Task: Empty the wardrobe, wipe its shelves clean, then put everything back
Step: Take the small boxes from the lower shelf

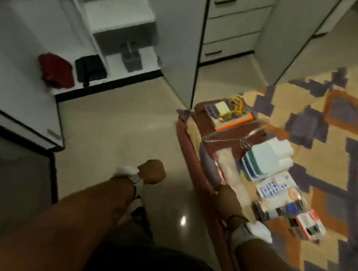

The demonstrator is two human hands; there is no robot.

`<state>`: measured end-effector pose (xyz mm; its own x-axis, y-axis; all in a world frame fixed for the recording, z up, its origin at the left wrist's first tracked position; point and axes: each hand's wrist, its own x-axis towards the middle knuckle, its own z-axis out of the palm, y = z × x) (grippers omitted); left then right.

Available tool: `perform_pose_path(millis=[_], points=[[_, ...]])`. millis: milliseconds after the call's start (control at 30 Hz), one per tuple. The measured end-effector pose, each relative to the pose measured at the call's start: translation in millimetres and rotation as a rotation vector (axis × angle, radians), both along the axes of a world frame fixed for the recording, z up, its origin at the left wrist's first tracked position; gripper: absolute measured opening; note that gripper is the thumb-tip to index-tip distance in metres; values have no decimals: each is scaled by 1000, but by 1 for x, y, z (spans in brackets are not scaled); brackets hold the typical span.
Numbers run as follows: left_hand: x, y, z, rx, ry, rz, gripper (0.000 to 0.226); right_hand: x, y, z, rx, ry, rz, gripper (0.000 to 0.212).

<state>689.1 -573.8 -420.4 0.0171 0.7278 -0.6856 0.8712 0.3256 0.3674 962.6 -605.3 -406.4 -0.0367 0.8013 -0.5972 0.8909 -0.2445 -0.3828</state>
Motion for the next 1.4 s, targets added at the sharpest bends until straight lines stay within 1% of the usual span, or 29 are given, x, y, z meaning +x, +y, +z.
perform_pose_path(millis=[67,100,133,167,200,267,300,333,433,533,633,667,733,867,900,1000,1167,1233,1333,1400], points=[[-60,8,-19,-10,35,23,33,-33,41,-42,70,-12,81,59],[-86,14,-21,4,49,29,36,-50,64,-57,47,-43,95,61],[-92,11,-21,-10,46,58,33,-52,70,-63,16,-80,92,57],[-135,22,-24,-36,47,100,27,-92,99,-79,-4,-126,160,52],[-166,27,-24,-57,18,147,22,-123,119,-85,-13,-130,221,52],[-193,32,-22,-62,13,166,28,-154,143,-86,47,-89,252,63],[-216,41,-20,-42,44,202,29,-180,160,-84,92,-91,248,62],[-236,46,-19,-16,58,238,28,-208,172,-69,105,-73,252,57],[-288,79,-27,-92,53,213,25,-289,211,-6,82,-33,351,40],[-316,112,-32,-87,19,225,23,-322,255,-4,94,-40,425,33],[-341,175,-46,-79,-18,266,17,-351,328,-32,49,-75,446,31],[-344,183,-44,-63,-12,274,17,-354,337,-32,35,-61,448,30],[-361,229,-49,-28,-4,348,20,-374,393,-45,14,-43,496,29],[-389,307,-38,-55,10,524,28,-409,496,-59,-48,-59,559,28],[-393,313,-37,-41,21,549,29,-413,502,-59,-43,-59,565,27],[-420,365,-38,-22,10,643,28,-441,562,-65,-34,-47,613,27],[-468,441,-62,27,-10,716,29,-507,658,-77,13,-22,624,25],[-494,476,-83,5,-43,705,29,-537,697,-95,60,-41,630,25],[-532,517,-122,-11,-90,743,28,-577,742,-132,103,-52,654,23],[-543,531,-132,-27,-98,744,29,-591,758,-144,90,-61,682,24]])
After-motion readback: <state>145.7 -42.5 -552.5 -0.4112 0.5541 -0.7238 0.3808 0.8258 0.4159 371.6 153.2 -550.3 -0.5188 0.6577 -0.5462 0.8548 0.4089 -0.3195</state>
